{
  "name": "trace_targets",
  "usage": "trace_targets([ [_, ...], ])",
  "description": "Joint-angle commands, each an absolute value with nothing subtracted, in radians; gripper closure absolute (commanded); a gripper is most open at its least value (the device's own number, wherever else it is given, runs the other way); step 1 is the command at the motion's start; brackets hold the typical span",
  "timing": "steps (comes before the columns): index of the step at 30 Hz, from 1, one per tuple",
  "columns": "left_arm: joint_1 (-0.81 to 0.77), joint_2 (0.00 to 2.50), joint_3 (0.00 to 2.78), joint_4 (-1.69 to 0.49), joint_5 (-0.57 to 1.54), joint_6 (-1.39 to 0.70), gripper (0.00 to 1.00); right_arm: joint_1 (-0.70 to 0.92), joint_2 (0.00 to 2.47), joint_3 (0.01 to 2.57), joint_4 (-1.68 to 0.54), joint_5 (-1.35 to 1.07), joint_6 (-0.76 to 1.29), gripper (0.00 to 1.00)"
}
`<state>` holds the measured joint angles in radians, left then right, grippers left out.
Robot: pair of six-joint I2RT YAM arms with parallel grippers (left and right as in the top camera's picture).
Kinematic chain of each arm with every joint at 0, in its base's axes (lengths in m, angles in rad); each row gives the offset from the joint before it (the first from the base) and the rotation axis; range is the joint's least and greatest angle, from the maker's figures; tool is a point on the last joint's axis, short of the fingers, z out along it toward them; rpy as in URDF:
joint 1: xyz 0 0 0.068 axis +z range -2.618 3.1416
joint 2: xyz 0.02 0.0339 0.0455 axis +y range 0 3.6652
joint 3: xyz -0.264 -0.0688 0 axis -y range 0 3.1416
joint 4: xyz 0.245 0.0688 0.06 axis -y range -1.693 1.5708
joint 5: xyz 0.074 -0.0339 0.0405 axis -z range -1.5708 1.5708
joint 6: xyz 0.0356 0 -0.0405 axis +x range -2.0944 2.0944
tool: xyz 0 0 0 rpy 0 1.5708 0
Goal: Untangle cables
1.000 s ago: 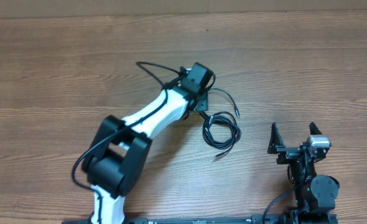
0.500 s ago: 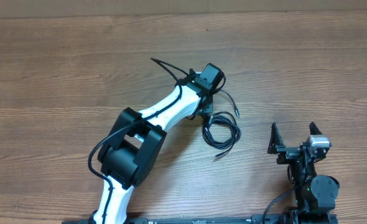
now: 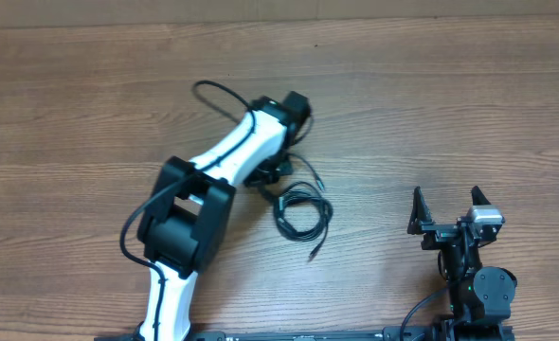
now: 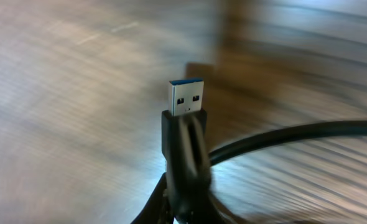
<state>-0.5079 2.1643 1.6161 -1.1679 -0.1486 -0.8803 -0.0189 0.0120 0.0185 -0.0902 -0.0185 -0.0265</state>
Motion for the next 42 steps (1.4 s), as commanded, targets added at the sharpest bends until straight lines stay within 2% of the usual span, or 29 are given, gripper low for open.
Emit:
trace_targets([
  [1, -0.451, 2.18, 1.64, -1.193, -0.036, -1.067, 0.96, -0.022, 0.003, 0.008, -0.084, -0.016, -0.031, 0.0],
  [5, -0.395, 2.18, 1.639, -1.214, 0.081, -1.074, 0.96, -0.022, 0.003, 0.008, -0.068, -0.015, -0.031, 0.0],
  [8, -0.37, 2.18, 1.639, -1.226, 0.089, -1.07, 0.96, -0.022, 0.003, 0.008, -0.064, -0.054, -0.027, 0.0],
  [11, -0.367, 2.18, 1.639, -1.224, 0.078, -1.07, 0.96, -0.022, 0.003, 0.008, -0.055, -0.264, 0.059, 0.0],
  [13, -0.367, 2.18, 1.639, -1.218, 0.072, -1.069, 0.96, -0.022, 0.003, 0.008, -0.054, -0.445, 0.205, 0.0],
  [17, -0.376, 2.18, 1.639, -1.201, 0.071, -1.032, 0.96, -0.022, 0.003, 0.008, -0.062, -0.806, 0.719, 0.0],
  [19, -0.381, 2.18, 1.639, -1.191, 0.07, -1.004, 0.96, -0.022, 0.003, 0.008, -0.07, -0.928, 0.876, 0.0],
  [21, -0.386, 2.18, 1.639, -1.185, 0.07, -0.98, 0.96, -0.022, 0.003, 0.008, -0.067, -0.94, 0.981, 0.0],
  [27, -0.405, 2.18, 1.639, -1.169, 0.072, -0.87, 0.96, -0.022, 0.003, 0.009, 0.064, -0.922, 0.976, 0.0],
  [33, -0.432, 2.18, 1.639, -1.158, 0.071, -0.807, 0.96, -0.022, 0.047, 0.056, -0.01, -0.869, 1.009, 0.0],
  [42, -0.447, 2.18, 1.639, -1.117, 0.072, -0.808, 0.96, -0.004, 0.421, 0.2, -0.113, -0.828, 1.024, 0.01],
])
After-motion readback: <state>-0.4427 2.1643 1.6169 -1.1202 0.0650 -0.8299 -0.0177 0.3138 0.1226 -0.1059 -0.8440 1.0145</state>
